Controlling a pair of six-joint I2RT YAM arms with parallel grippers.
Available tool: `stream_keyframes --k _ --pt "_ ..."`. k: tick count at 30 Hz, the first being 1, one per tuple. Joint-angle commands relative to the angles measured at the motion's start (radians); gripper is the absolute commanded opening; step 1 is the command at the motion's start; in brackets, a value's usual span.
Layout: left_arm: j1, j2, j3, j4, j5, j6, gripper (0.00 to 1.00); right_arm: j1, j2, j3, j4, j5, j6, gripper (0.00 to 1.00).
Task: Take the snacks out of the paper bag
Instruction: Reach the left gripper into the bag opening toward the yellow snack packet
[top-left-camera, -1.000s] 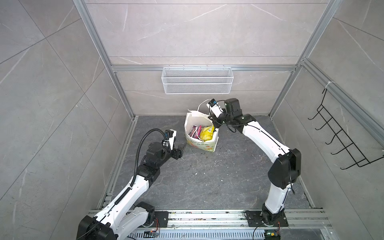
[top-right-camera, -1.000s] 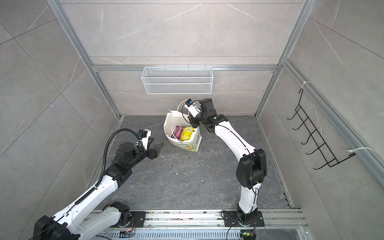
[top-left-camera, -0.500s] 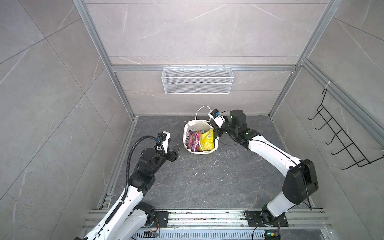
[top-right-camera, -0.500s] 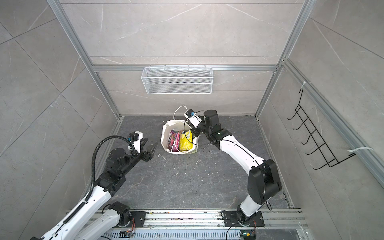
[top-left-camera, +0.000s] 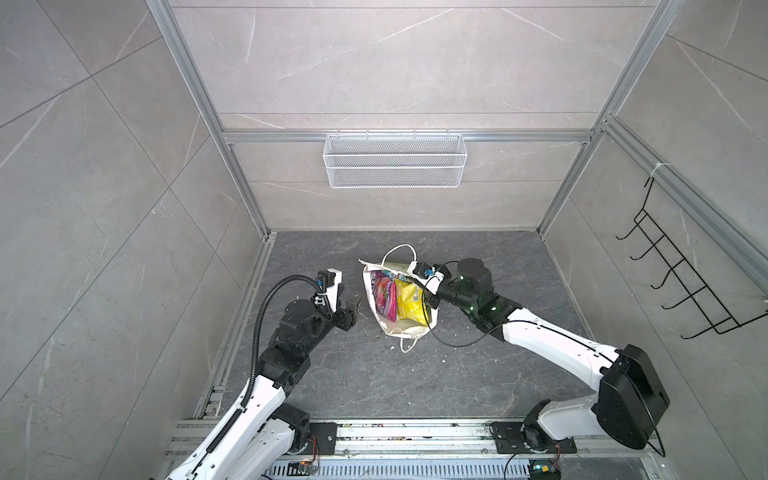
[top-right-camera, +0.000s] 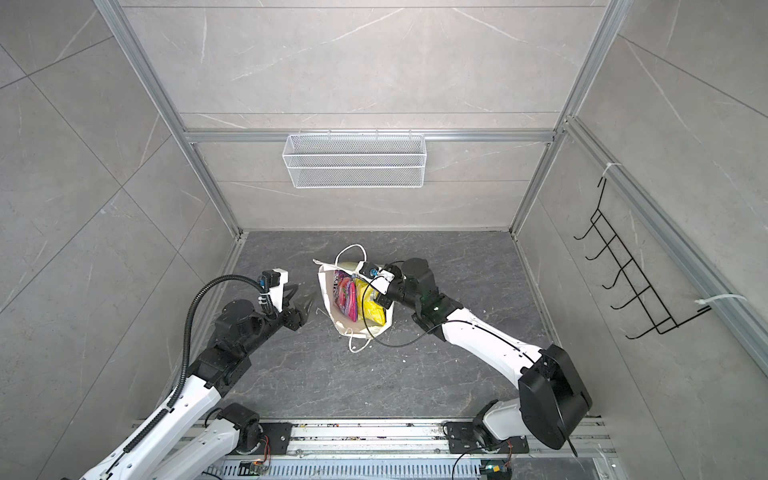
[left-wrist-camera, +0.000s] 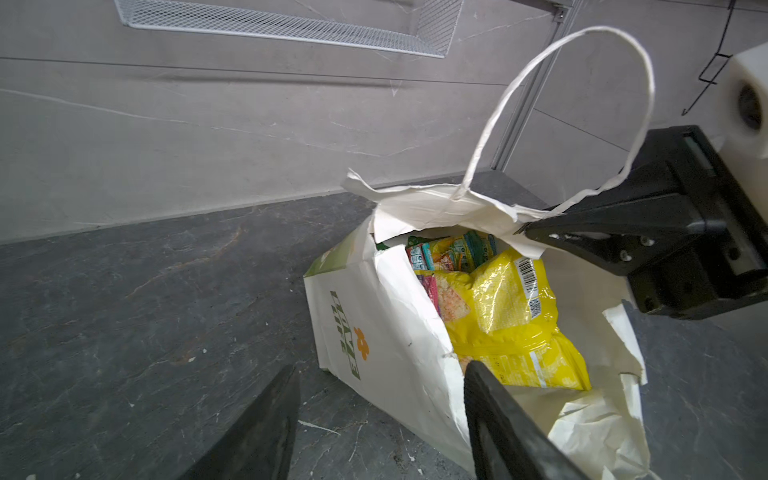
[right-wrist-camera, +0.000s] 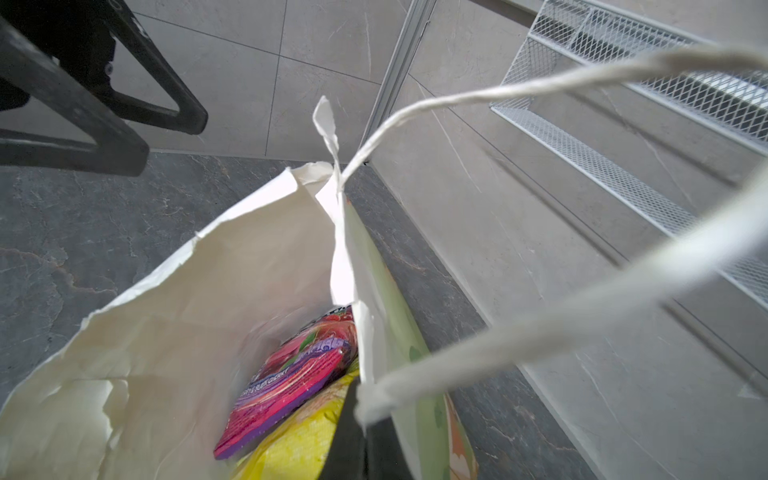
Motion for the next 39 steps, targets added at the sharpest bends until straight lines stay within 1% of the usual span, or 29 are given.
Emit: stream_keyframes --k 1,4,5,7,9,12,16,21,24,30,33,39 --pt "-0.065 -0.033 0.031 -0.01 -0.046 -0.031 0.64 0.013 -0.019 -0.017 0.044 0.044 0.068 0.0" --pt "-0.162 -0.004 0.075 -0.07 -0.119 -0.033 0.63 0.016 -0.04 -0.025 0.054 0.049 0.128 0.0" --pt "-0.19 0.011 0.091 -0.086 -0.162 -0.044 0.62 0.016 -0.044 -0.02 0.051 0.062 0.158 0.0" --pt "-0.242 0.038 0.116 -0.103 -0.203 -0.068 0.61 0.019 -0.047 -0.001 0.023 0.068 0.187 0.0" --pt "-0.291 0.079 0.147 -0.113 -0.227 -0.086 0.61 0.022 -0.05 0.003 0.015 0.088 0.216 0.0" --pt "-0.349 0.152 0.185 -0.109 -0.243 -0.112 0.58 0.024 -0.055 -0.009 0.025 0.097 0.226 0.0" --pt "-0.406 0.262 0.231 -0.097 -0.27 -0.164 0.56 0.024 -0.063 -0.015 0.034 0.117 0.244 0.0" --pt "-0.428 0.392 0.294 -0.081 -0.221 -0.242 0.54 0.024 -0.072 -0.031 0.051 0.161 0.249 0.0" --pt "-0.448 0.453 0.322 -0.065 -0.209 -0.253 0.54 0.024 -0.07 -0.039 0.064 0.175 0.252 0.0" --pt "-0.451 0.563 0.367 -0.041 -0.19 -0.27 0.52 0.023 -0.07 -0.048 0.088 0.172 0.262 0.0" --pt "-0.452 0.611 0.396 -0.039 -0.194 -0.274 0.51 0.024 -0.07 -0.049 0.092 0.17 0.263 0.0" --pt "-0.451 0.683 0.427 -0.013 -0.24 -0.272 0.52 0.023 -0.076 -0.061 0.107 0.168 0.262 0.0"
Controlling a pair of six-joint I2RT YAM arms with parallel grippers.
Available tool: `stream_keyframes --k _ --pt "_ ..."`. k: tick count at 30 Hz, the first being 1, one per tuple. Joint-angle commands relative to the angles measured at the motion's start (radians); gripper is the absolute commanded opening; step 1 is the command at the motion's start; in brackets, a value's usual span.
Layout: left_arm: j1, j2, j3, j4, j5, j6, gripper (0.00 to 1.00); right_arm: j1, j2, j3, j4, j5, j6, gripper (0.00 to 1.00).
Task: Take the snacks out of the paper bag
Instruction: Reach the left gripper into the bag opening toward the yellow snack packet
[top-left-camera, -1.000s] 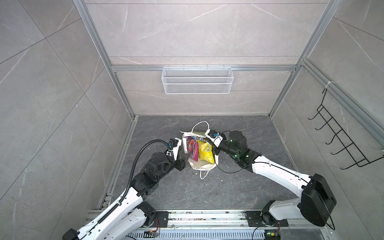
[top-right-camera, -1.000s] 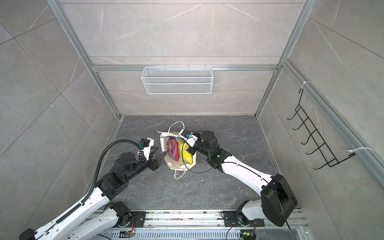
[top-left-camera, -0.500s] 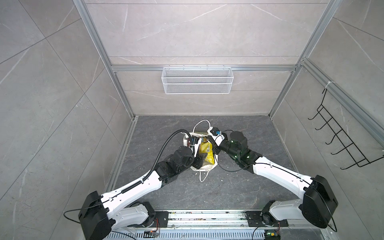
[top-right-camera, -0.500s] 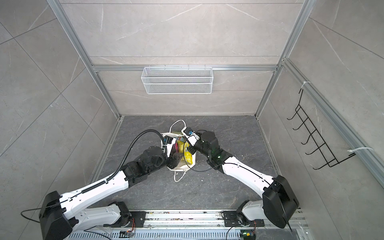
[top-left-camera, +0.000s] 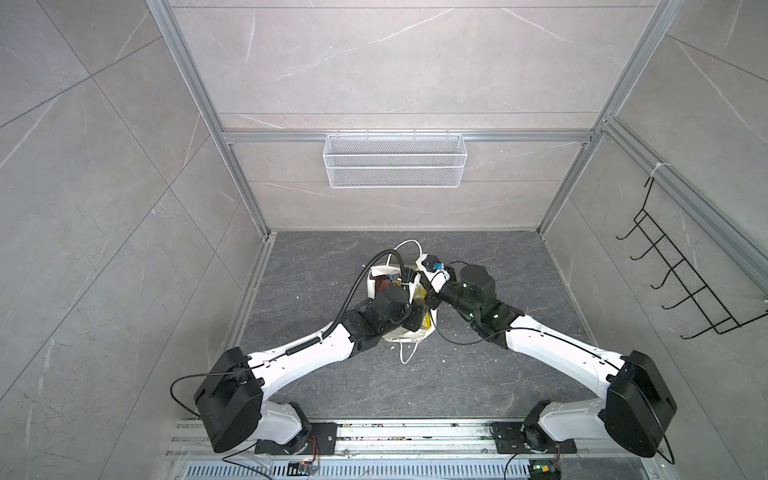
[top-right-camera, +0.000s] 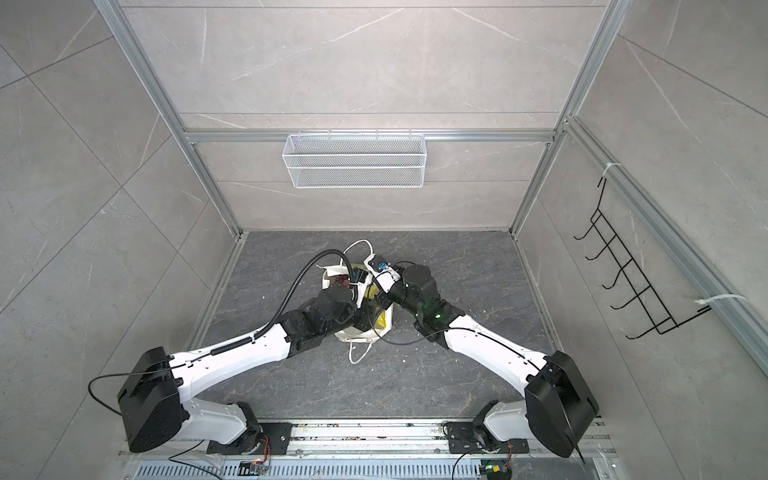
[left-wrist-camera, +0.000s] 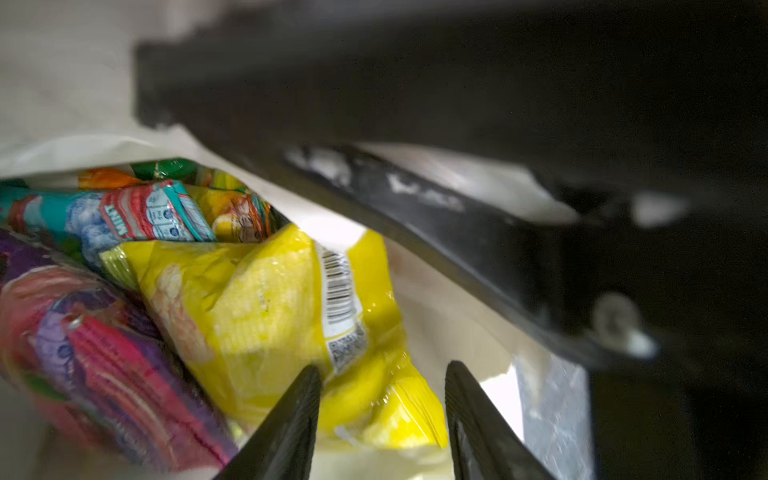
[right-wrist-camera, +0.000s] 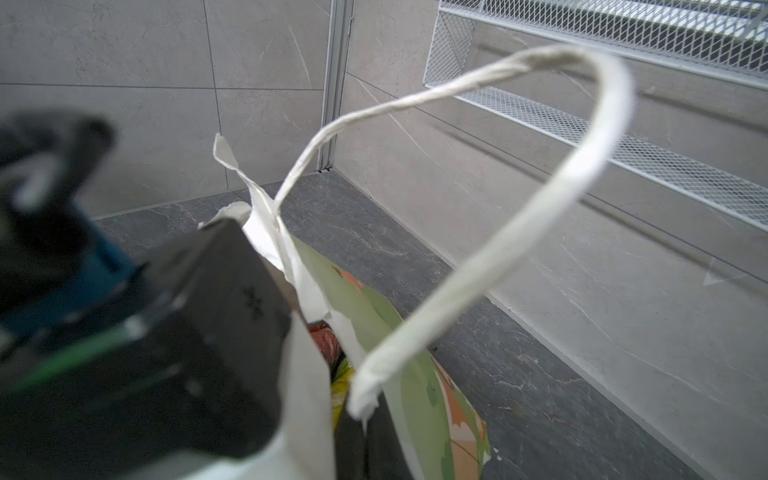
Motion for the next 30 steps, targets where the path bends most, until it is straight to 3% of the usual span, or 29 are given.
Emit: stream_keyframes --k 1,8,25,30 --pt "-0.004 0.035 0.054 0.052 -0.028 -0.008 0.51 0.003 -0.032 -0.016 0.044 0.008 0.029 0.0" --pt "-0.002 0.085 0.073 0.039 -0.074 -0.01 0.45 0.003 -0.035 -0.022 0.04 0.006 0.024 0.0" --pt "-0.003 -0.029 -0.01 0.032 -0.142 0.071 0.0 0.002 -0.029 -0.024 0.045 0.038 0.018 0.0" --pt "-0.002 -0.061 -0.023 0.055 -0.124 0.107 0.0 0.003 -0.029 -0.025 0.042 0.044 0.021 0.0"
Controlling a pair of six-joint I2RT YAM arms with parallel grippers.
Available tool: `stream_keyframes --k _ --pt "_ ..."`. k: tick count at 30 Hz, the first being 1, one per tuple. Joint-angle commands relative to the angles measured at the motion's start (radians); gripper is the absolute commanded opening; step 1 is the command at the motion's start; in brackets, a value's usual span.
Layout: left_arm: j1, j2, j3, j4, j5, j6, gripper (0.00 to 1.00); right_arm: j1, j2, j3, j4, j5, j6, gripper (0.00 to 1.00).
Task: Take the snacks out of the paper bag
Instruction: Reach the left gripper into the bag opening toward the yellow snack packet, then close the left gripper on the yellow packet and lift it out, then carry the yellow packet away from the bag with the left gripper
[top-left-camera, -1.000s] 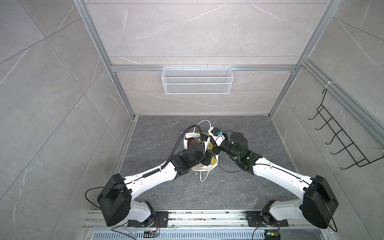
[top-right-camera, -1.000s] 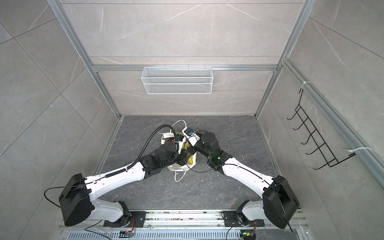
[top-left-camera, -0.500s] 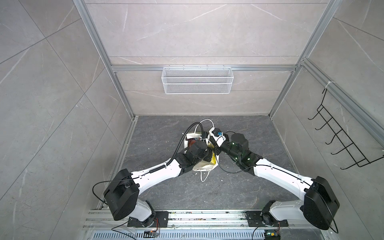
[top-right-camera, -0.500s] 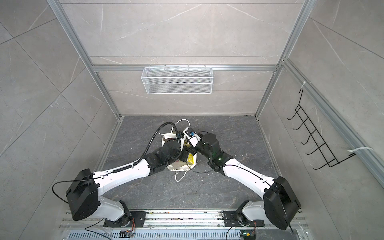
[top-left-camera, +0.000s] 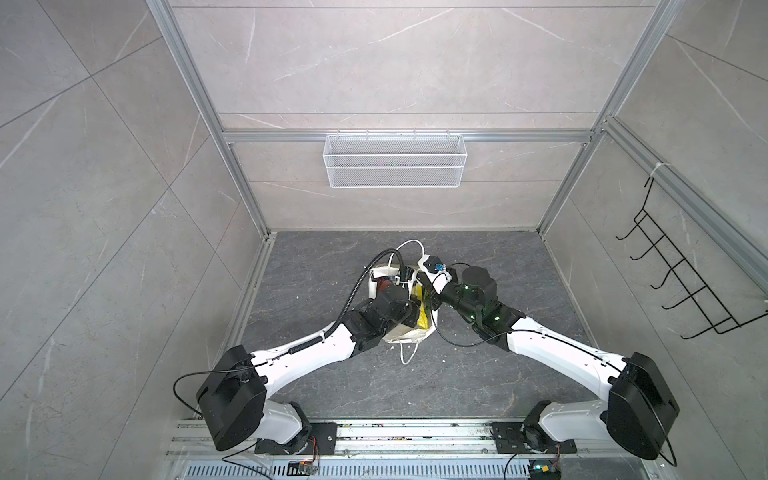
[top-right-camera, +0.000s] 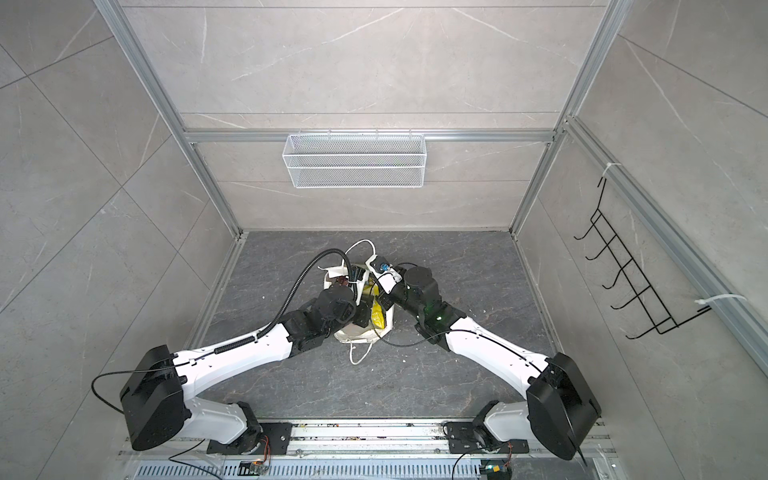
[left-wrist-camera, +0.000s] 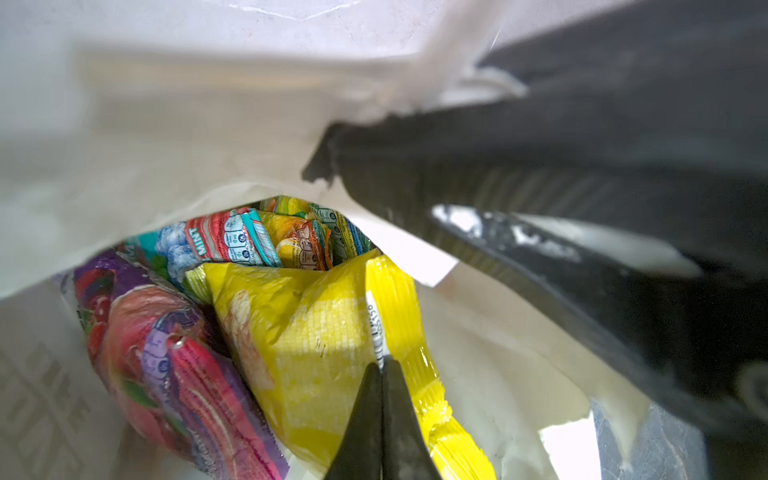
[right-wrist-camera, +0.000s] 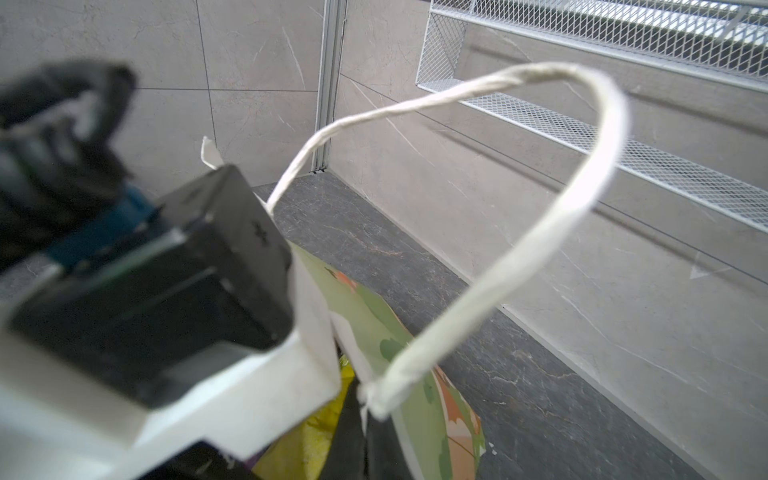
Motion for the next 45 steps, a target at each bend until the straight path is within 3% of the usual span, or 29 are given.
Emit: stream_keyframes --k 1,14,22,28,32,37,45 --pt "-0.003 -0.057 -0.007 0.028 0.001 0.056 0.0 0.003 -0.016 -0.007 0.03 0.029 0.021 0.0" --pt "-0.002 -0.266 -0.126 0.097 0.129 0.254 0.0 0.003 -0.022 0.003 0.024 0.058 0.047 0.0" --pt "0.01 -0.456 -0.144 -0.027 0.211 0.408 0.0 0.003 -0.02 0.004 0.023 0.069 0.046 0.0" --pt "0.061 -0.599 -0.117 -0.081 0.211 0.463 0.0 0.002 -0.009 0.007 0.028 0.082 0.045 0.0" --pt "0.118 -0.661 -0.08 -0.145 0.126 0.473 0.0 0.002 -0.009 0.01 0.026 0.087 0.047 0.0" --pt "0.119 -0.694 -0.029 -0.204 -0.041 0.518 0.0 0.002 -0.003 0.013 0.028 0.091 0.048 0.0" --pt "0.12 -0.649 0.074 -0.284 -0.318 0.515 0.0 0.003 0.002 0.016 0.03 0.097 0.046 0.0"
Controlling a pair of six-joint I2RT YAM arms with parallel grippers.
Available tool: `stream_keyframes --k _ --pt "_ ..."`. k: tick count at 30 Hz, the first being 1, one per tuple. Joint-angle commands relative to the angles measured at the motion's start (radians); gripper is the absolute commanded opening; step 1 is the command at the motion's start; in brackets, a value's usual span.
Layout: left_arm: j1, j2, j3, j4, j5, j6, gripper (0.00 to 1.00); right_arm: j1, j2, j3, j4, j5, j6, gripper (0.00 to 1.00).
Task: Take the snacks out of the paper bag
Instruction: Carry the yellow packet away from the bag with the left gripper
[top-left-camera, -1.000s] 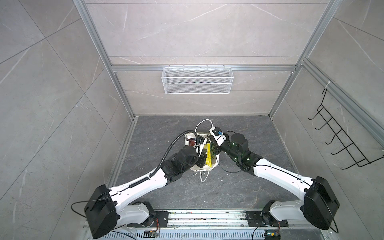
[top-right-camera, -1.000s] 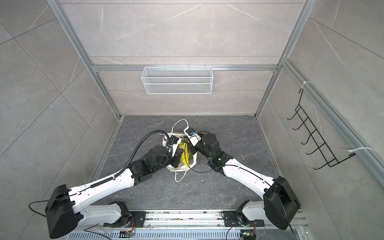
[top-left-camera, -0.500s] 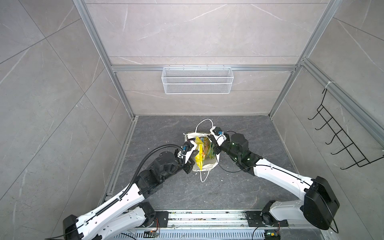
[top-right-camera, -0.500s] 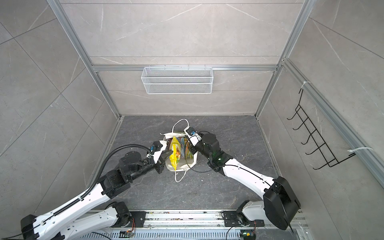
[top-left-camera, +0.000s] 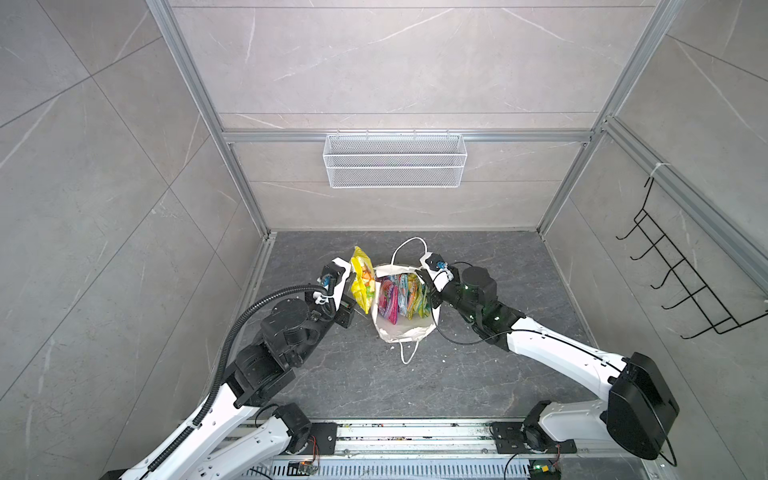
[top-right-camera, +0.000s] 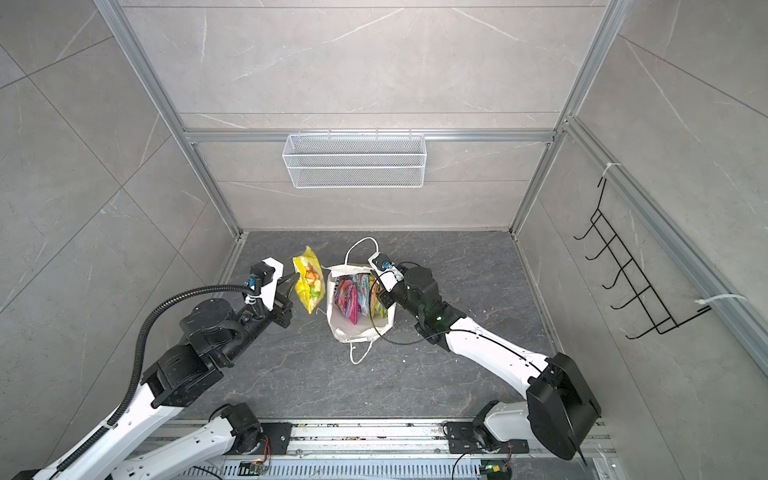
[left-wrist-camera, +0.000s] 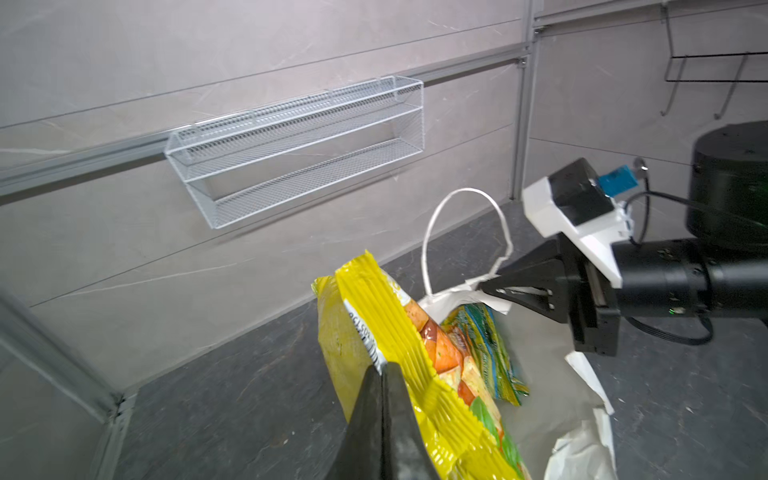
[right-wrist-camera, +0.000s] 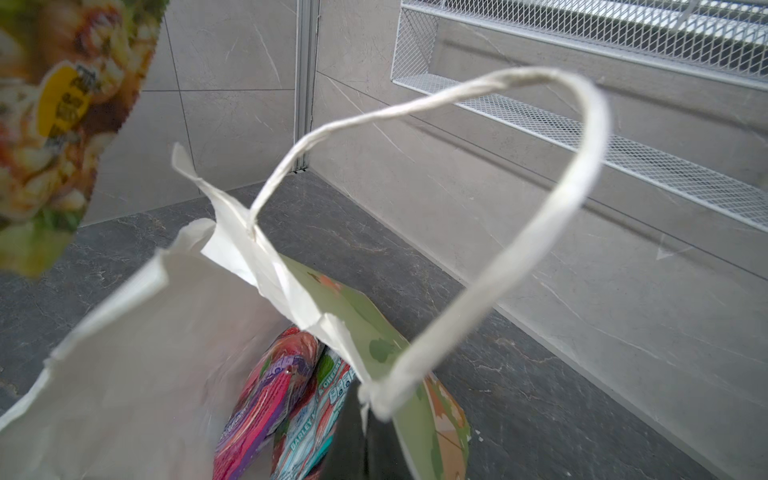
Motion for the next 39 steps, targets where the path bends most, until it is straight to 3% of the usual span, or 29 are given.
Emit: stream_keyframes --k 1,4,8,10,15,19,25,28,39 --pt "0.007 0.025 0.046 -0.044 -0.189 0.039 0.0 0.001 0.0 0.016 0.021 0.032 0.022 0.0" --pt "0.016 0.029 0.031 -0.019 -0.226 0.047 0.0 0.002 0.0 0.014 0.019 0.033 0.022 0.0" --pt "0.075 0.054 0.021 -0.032 -0.172 0.067 0.0 0.003 -0.003 0.013 0.017 0.033 0.02 0.0" --pt "0.141 0.088 0.001 -0.029 -0.136 0.067 0.0 0.002 -0.004 0.013 0.018 0.034 0.02 0.0" --pt "0.405 0.211 -0.038 -0.029 0.031 -0.085 0.0 0.002 -0.002 0.012 0.024 0.031 0.025 0.0" --pt "0.501 0.366 -0.018 -0.017 0.043 -0.095 0.0 0.001 -0.003 0.008 0.018 0.027 0.027 0.0" --pt "0.588 0.634 0.095 -0.074 0.104 0.031 0.0 0.002 -0.014 0.008 0.008 0.024 0.024 0.0" --pt "0.604 0.747 0.139 -0.095 0.092 0.164 0.0 0.002 -0.016 0.013 0.002 0.023 0.023 0.0" --pt "0.706 1.036 0.309 -0.13 0.127 0.382 0.0 0.001 -0.007 0.019 0.002 0.025 0.024 0.0"
